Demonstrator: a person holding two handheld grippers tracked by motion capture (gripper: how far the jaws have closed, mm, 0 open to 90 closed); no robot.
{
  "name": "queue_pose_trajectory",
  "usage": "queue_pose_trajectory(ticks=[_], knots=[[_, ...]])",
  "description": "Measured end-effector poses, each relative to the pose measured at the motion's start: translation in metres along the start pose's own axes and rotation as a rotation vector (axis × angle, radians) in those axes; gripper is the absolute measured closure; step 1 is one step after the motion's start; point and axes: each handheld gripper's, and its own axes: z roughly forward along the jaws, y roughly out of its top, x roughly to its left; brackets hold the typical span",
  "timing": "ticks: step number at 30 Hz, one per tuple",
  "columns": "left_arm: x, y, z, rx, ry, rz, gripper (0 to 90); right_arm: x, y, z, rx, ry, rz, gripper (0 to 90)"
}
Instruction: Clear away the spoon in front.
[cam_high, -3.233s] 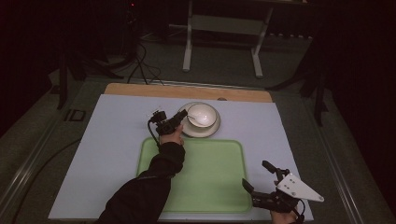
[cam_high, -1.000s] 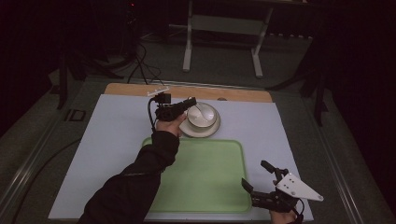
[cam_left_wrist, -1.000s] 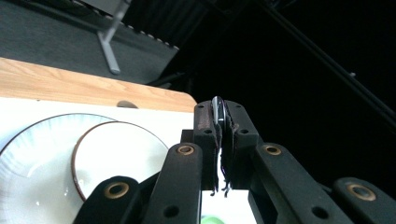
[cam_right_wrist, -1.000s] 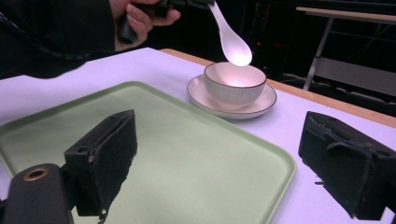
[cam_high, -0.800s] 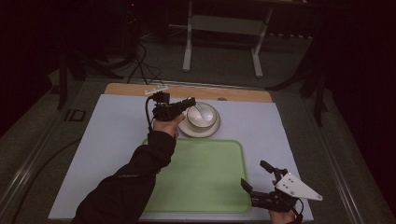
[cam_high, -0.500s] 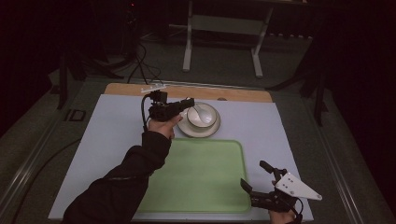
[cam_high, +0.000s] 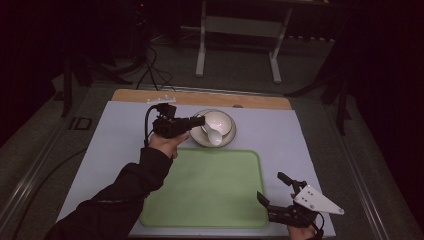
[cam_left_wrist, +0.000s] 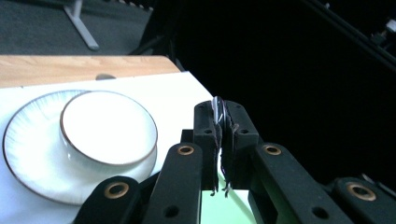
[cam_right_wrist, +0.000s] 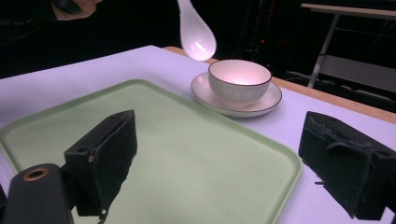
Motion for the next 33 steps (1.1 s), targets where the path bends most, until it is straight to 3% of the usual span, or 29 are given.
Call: queue_pose_trajectory(ticks=[15, 33], knots=[[0.0, -0.013, -0.026, 0.086, -0.04, 0.039, 84.3, 0.001, 0.0, 0.001, 0.003, -0.001, -0.002, 11.4], [-0.005, -0.031, -0.046, 0.293, -0.125, 0.14, 84.3, 0.002, 0.0, 0.003, 0.008, 0.003, -0.01, 11.5]])
